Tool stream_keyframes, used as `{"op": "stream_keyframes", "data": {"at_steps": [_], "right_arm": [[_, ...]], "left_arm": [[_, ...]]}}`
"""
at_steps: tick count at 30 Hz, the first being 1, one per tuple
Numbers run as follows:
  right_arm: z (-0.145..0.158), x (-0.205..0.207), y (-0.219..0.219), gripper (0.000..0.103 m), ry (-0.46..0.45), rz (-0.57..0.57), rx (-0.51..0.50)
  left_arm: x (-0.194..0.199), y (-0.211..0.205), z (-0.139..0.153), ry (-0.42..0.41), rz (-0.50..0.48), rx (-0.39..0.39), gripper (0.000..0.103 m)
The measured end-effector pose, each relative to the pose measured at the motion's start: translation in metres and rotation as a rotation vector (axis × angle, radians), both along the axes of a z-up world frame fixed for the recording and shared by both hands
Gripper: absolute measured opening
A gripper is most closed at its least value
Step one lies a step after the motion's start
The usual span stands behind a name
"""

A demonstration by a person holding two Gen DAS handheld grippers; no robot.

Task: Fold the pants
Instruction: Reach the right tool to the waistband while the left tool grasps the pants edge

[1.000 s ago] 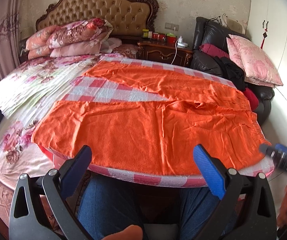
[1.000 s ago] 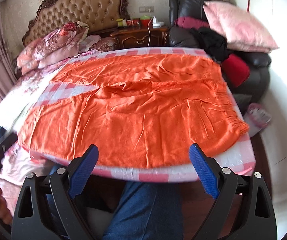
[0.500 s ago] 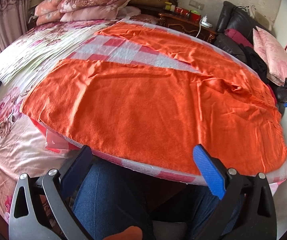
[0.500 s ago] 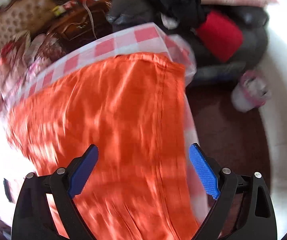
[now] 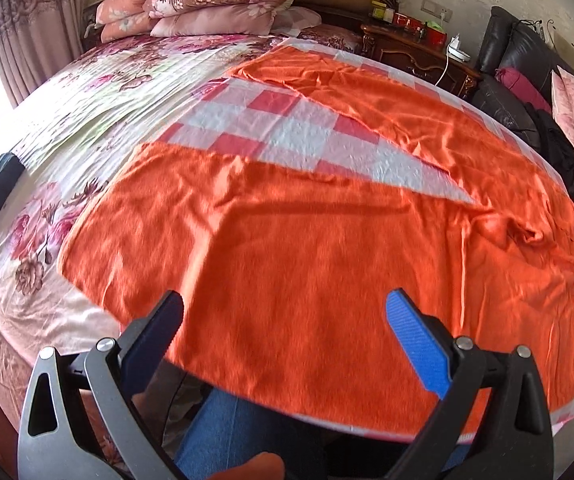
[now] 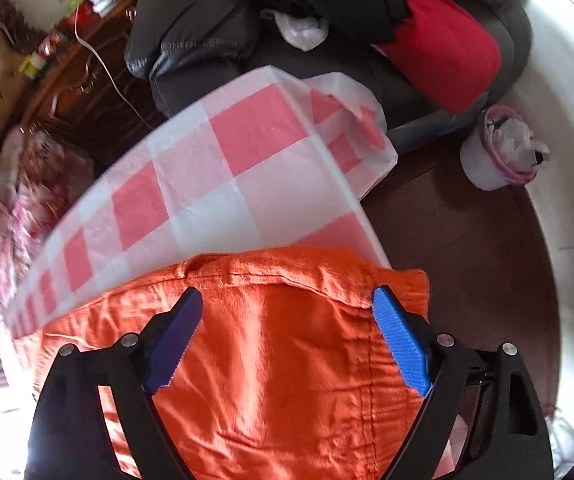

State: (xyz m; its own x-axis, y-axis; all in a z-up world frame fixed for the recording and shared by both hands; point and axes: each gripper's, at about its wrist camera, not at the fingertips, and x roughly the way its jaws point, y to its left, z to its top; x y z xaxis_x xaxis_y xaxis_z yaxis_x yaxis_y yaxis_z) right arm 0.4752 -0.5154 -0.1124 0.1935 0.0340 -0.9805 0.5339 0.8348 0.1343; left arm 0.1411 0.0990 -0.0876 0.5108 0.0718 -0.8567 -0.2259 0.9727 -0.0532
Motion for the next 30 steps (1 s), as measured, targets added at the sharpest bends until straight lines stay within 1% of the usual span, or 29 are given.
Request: {"op": "stream_keyframes", "data": {"at_steps": [1,3,4,5,6,7,8,9,11,12,15,16,18,19,20,21,22,23,24,25,26,27,30], "right_arm": [[-0.002,0.005,0.008,0.083,0.01,0.038,-0.05],[-0.008,0.006,0.014,0.081,0.028,0.088,-0.104],[-0.01,0.006,0.017,0.073,0.038,0.116,-0.155],[-0.009,0.006,0.019,0.072,0.025,0.141,-0.18],[-0.008,0.006,0.02,0.061,0.009,0.163,-0.188],[-0.005,0.006,0.023,0.043,-0.01,0.196,-0.206],[-0.003,0.006,0.026,0.034,-0.023,0.219,-0.209],[0.001,0.004,0.03,0.021,-0.039,0.239,-0.212],[0.01,0.002,0.041,0.019,-0.071,0.291,-0.27],[0.015,-0.003,0.048,0.019,-0.093,0.317,-0.3],[0.042,-0.03,0.064,0.019,-0.232,0.375,-0.312],[0.054,-0.043,0.072,0.019,-0.296,0.405,-0.321],[0.073,-0.072,0.084,0.019,-0.396,0.459,-0.316],[0.082,-0.09,0.09,0.019,-0.444,0.487,-0.314],[0.087,-0.102,0.096,0.019,-0.469,0.51,-0.315],[0.093,-0.12,0.102,0.019,-0.505,0.542,-0.318],[0.099,-0.13,0.109,0.019,-0.521,0.562,-0.322],[0.102,-0.141,0.114,0.018,-0.535,0.579,-0.326],[0.106,-0.154,0.118,0.018,-0.556,0.596,-0.332],[0.11,-0.172,0.123,0.018,-0.594,0.625,-0.33],[0.113,-0.187,0.128,0.018,-0.619,0.645,-0.321],[0.115,-0.199,0.131,0.018,-0.639,0.661,-0.312],[0.118,-0.238,0.149,0.018,-0.673,0.719,-0.324]], "left_arm": [[0.008,0.002,0.003,-0.007,-0.001,0.002,0.101],[0.018,0.005,0.006,-0.021,-0.001,0.004,0.101],[0.025,0.008,0.008,-0.03,-0.001,0.008,0.101],[0.033,0.01,0.01,-0.038,0.0,0.013,0.101],[0.039,0.012,0.01,-0.043,-0.001,0.016,0.101],[0.048,0.014,0.011,-0.048,-0.007,0.018,0.101],[0.058,0.017,0.012,-0.052,-0.013,0.011,0.101],[0.069,0.021,0.015,-0.06,-0.019,-0.008,0.101],[0.101,0.038,0.023,-0.08,-0.023,-0.093,0.101],[0.124,0.05,0.028,-0.087,-0.016,-0.144,0.101],[0.174,0.073,0.041,-0.111,-0.004,-0.224,0.1],[0.2,0.084,0.045,-0.11,0.013,-0.274,0.1],[0.251,0.101,0.043,-0.083,0.024,-0.431,0.1],[0.274,0.105,0.039,-0.061,0.022,-0.491,0.096],[0.305,0.108,0.031,-0.019,0.021,-0.542,0.093],[0.334,0.11,0.023,0.024,0.027,-0.562,0.088],[0.356,0.108,0.019,0.052,0.04,-0.525,0.082],[0.377,0.104,0.015,0.083,0.04,-0.455,0.081],[0.404,0.097,0.008,0.132,0.027,-0.375,0.08],[0.422,0.093,0.002,0.169,0.027,-0.356,0.072],[0.441,0.089,-0.005,0.207,0.049,-0.357,0.07],[0.451,0.087,-0.009,0.229,0.066,-0.345,0.071],[0.484,0.076,-0.023,0.327,0.138,-0.254,0.072]]}}
